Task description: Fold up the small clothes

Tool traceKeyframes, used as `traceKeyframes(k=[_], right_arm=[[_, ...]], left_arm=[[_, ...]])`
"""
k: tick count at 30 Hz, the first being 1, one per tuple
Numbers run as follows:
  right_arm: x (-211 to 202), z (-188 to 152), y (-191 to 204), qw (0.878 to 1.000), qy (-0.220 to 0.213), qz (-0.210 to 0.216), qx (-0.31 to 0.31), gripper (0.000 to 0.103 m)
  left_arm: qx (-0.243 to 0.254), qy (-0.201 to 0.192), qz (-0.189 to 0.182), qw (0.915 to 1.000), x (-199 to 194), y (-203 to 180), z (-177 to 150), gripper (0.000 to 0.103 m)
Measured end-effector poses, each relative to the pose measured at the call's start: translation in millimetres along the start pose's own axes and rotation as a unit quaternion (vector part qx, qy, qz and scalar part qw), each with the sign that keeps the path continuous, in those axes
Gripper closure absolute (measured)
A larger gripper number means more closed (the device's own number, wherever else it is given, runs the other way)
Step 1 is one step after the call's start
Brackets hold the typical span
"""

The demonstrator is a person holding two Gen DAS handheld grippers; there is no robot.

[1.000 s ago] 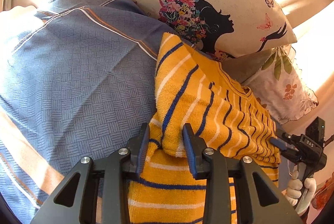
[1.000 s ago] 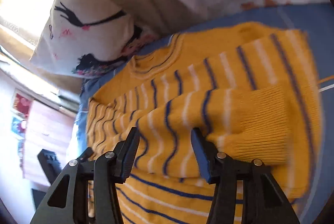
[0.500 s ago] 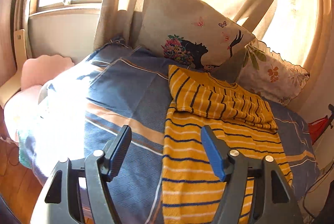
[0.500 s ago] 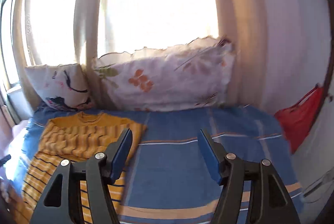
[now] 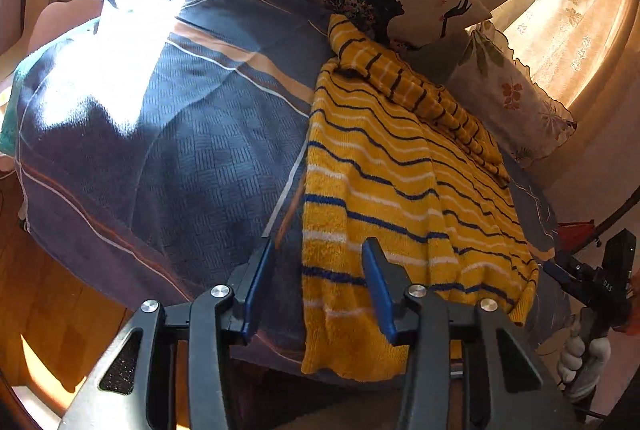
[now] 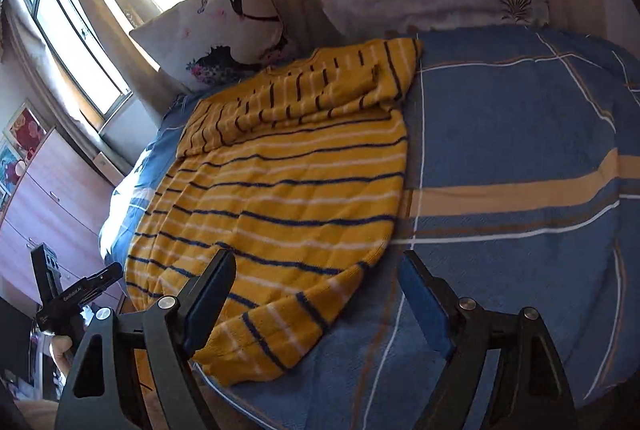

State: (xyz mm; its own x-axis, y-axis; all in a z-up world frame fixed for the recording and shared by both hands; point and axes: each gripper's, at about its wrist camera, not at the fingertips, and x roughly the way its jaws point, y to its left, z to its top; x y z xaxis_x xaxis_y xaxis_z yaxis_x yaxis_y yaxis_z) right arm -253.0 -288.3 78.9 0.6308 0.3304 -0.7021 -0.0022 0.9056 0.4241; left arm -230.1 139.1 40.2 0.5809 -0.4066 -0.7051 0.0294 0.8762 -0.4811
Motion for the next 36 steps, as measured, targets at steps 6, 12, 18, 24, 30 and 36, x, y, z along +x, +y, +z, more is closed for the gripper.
traceKeyframes(k=[6,12,18,24,30,36], right_arm=[[4,-8,-2,0.999,0.001,-0.034,0.019,0.016],[6,-24,-17,0.997,0.029,0.008,0.066,0.016],[4,-34,-5,0.997,0.035,0.039,0.051,0.015],[-11,-45,75,0.983,0.01,-0.008,-0.184,0.015],[18,-82,128,0.892,0.037,-0.068,-0.445,0.016],[52,-99,128,0.844,0.072,-0.108,-0.521,0.067]], left_arm=[[-0.038,0.035,-0.062,0.9967,20,11,-22,0.055],[-0.057,0.041,-0.128,0.9894,23,14,-31,0.04],[-0.016,0.035,-0.113,0.9929,15,-2,-31,0.084],[-0.016,0.05,-0.118,0.9916,22,-5,-28,0.055],[0.013,0.068,-0.101,0.9924,27,-20,-32,0.071],[0.023,0.057,-0.093,0.9938,8,-26,-31,0.095]])
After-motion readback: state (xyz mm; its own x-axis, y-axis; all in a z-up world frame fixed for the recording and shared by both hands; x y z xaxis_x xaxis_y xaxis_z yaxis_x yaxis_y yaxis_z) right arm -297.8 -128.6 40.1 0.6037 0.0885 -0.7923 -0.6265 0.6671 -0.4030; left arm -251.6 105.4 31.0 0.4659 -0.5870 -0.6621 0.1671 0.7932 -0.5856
